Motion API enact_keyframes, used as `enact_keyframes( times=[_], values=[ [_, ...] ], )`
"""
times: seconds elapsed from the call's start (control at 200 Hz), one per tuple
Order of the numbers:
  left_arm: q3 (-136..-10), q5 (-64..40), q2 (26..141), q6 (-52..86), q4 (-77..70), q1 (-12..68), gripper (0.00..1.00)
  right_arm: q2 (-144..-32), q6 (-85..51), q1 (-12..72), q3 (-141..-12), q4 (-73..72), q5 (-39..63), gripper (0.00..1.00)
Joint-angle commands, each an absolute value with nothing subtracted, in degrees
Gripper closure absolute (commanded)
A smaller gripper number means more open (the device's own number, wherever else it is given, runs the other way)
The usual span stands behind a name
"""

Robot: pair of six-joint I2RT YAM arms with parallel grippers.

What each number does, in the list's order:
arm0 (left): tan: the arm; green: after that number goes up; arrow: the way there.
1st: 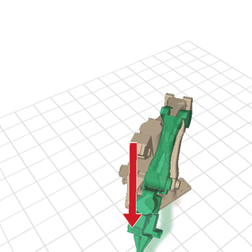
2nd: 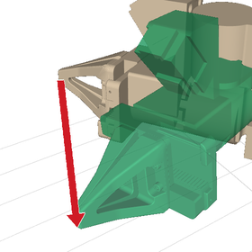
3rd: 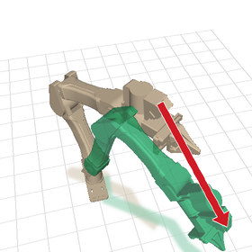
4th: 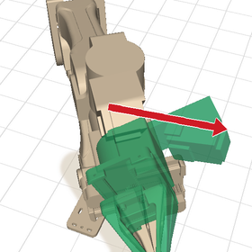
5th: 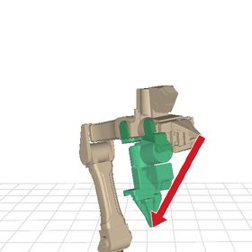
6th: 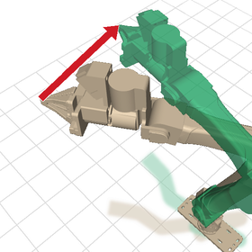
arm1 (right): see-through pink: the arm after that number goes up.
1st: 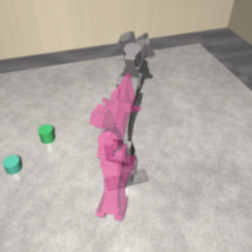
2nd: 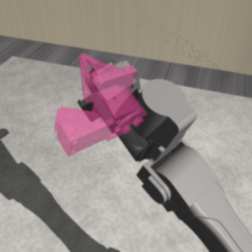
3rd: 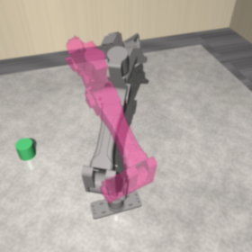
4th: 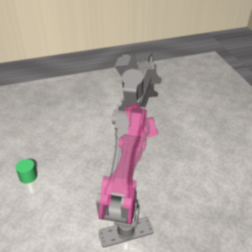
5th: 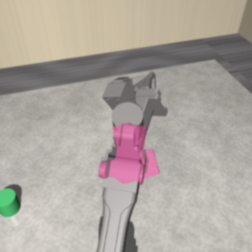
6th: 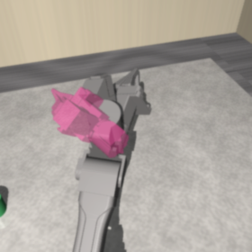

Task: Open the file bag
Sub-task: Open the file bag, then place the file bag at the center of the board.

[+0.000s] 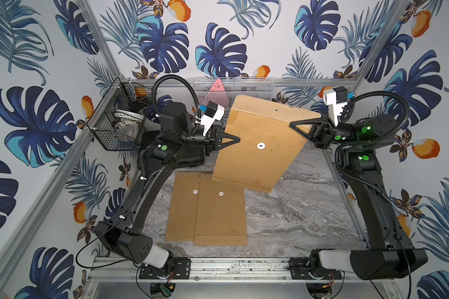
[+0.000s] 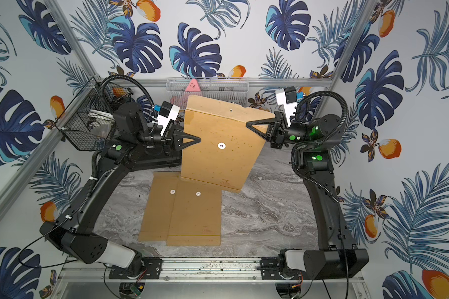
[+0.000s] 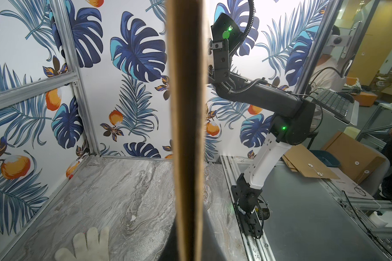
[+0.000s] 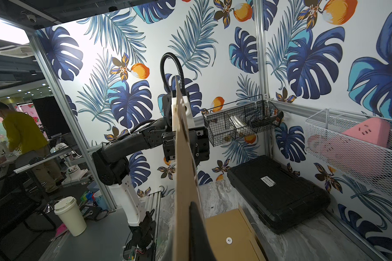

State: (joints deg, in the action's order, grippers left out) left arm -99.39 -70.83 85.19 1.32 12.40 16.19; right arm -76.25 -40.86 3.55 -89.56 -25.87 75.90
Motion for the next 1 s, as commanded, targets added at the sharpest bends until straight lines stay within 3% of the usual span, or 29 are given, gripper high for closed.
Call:
enact_keyframes(
  times=[0.0,0.035,0.175,0.28,0.41,0.696,0.996],
  values=[
    [-98.2,-67.3,83.7,-0.7,10.2,16.1,1.0,-75.6,-39.5,3.6,-89.2,-25.7,75.3,1.0],
    [-97.5,-65.5,83.2,-0.9,10.1,16.1,1.0,-75.3,-38.5,3.6,-89.1,-24.4,74.8,1.0],
    [-93.1,-53.6,80.0,-0.2,10.0,16.1,0.26,-74.0,-30.2,3.8,-90.0,-12.1,70.2,1.0],
    [-86.2,-42.1,75.9,2.1,10.8,16.1,0.02,-74.0,-25.5,4.5,-90.0,-3.3,66.8,1.0],
    [-74.7,-29.6,70.0,8.7,10.7,16.1,0.01,-73.9,-18.2,6.6,-91.6,10.5,56.7,1.0],
    [-55.2,-16.1,63.8,17.0,11.8,18.1,0.01,-75.3,-10.5,21.0,-97.3,31.3,28.4,1.0],
    [-46.6,-2.5,71.5,21.0,6.8,26.4,0.01,-74.1,-10.4,21.9,-98.4,41.2,24.1,1.0]
  ],
)
